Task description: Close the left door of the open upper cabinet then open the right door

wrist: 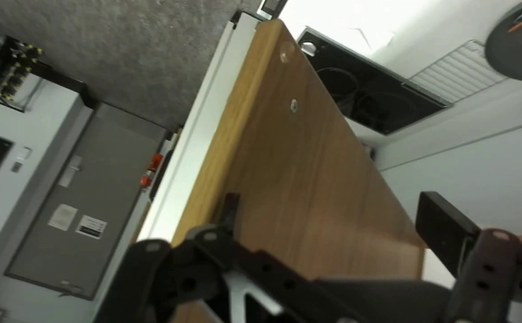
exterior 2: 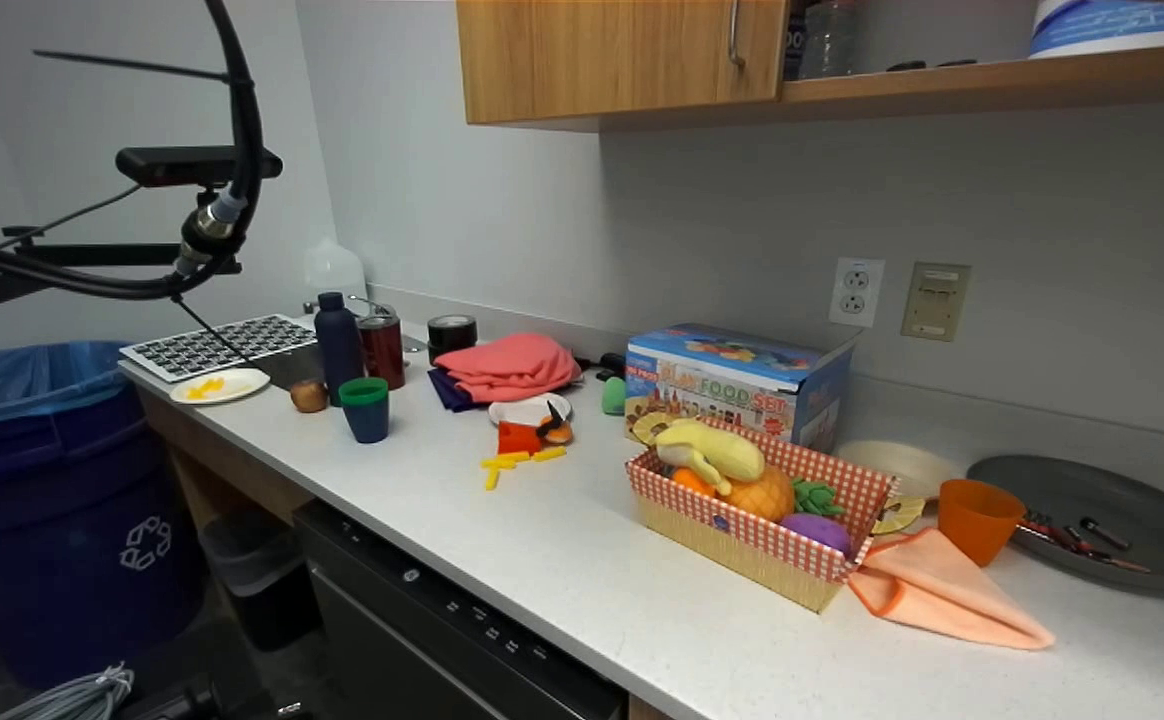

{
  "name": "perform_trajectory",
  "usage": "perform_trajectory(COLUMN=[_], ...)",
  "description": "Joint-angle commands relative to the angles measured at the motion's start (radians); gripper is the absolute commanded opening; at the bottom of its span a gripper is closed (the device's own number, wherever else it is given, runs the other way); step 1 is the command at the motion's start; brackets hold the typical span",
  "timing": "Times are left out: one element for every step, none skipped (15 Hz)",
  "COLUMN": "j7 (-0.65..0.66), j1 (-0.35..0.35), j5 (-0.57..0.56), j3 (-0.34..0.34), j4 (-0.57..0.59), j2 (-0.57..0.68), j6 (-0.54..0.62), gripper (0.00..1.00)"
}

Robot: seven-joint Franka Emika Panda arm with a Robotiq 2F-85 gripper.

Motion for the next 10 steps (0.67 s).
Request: perform_trajectory(j7=[0.147,0.193,0.240,0.287,0.336,0.389,0.443,0.499,0.550,0.586], j1=[-0.024,-0.031,-0.037,-0.043,-0.045,-0.046,-0.046,-0.043,-0.037,-0.026], j5=[-0.094,-0.123,-0.151,-0.182,-0.207,-0.232,-0.262,-0.294,-0.325,-0.344], j3=[-0.056,-0.072,-0.085,-0.098,-0.107,-0.113,-0.116,-0.116,-0.115,-0.115], j4=[-0.079,-0.095,-0.107,-0.118,-0.126,-0.135,-0.142,-0.150,-0.155,-0.162], j2=[-0.050,-0.057,-0.061,-0.066,-0.070,-0.074,-0.079,-0.084,-0.089,-0.095], j6=[-0.036,-0.043,-0.055,-0.065,-0.078,-0.095,-0.109,-0.121,-0.136,-0.138], gripper=[1.00,1.00,1.00,1.00,1.00,1.00,1.00,1.00,1.00,1.00])
